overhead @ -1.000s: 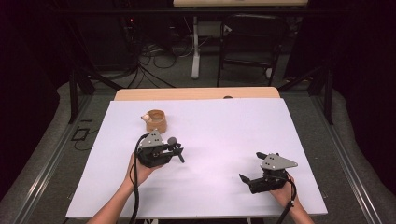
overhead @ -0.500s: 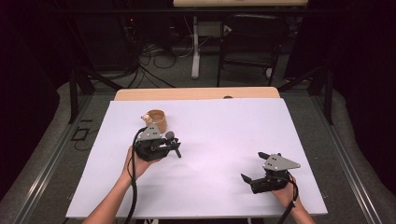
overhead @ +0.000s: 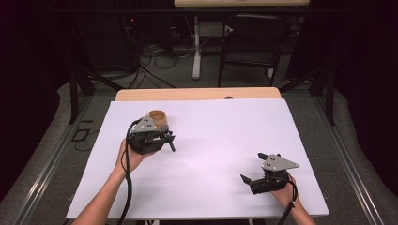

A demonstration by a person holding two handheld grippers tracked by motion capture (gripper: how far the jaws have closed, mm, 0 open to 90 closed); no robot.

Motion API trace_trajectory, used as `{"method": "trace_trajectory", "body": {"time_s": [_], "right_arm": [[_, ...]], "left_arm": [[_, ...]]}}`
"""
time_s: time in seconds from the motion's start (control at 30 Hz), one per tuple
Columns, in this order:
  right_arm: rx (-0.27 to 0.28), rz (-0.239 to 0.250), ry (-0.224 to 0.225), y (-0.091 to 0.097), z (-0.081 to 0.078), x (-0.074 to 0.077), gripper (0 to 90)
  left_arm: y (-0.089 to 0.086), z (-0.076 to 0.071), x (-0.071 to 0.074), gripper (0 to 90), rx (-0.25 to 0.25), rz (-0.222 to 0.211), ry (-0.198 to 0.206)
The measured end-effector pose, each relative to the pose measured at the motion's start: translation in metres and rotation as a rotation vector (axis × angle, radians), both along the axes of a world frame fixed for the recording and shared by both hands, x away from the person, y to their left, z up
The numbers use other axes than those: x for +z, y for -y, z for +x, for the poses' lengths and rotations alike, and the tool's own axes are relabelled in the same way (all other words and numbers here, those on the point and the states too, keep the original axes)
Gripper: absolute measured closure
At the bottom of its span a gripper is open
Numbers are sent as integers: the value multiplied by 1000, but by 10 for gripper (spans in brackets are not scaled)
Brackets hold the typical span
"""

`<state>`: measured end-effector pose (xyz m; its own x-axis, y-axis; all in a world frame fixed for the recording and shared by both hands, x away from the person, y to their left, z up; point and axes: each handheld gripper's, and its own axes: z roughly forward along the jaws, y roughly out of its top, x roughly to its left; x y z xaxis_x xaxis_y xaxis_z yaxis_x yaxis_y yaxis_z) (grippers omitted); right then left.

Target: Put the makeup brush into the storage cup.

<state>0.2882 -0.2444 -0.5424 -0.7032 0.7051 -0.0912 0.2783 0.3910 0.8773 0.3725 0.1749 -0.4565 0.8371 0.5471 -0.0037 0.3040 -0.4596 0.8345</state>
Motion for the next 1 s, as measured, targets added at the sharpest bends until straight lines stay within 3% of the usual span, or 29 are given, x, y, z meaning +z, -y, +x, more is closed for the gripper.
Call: {"method": "trace_trajectory", "body": {"time_s": [0.33,1.0], "right_arm": [[-22,8,14,2,0,2,0],[-17,2,-4,2,0,1,0]], "left_arm": [[-3,7,15,767,10,20,17],[-11,24,41,767,43,56,35]]}}
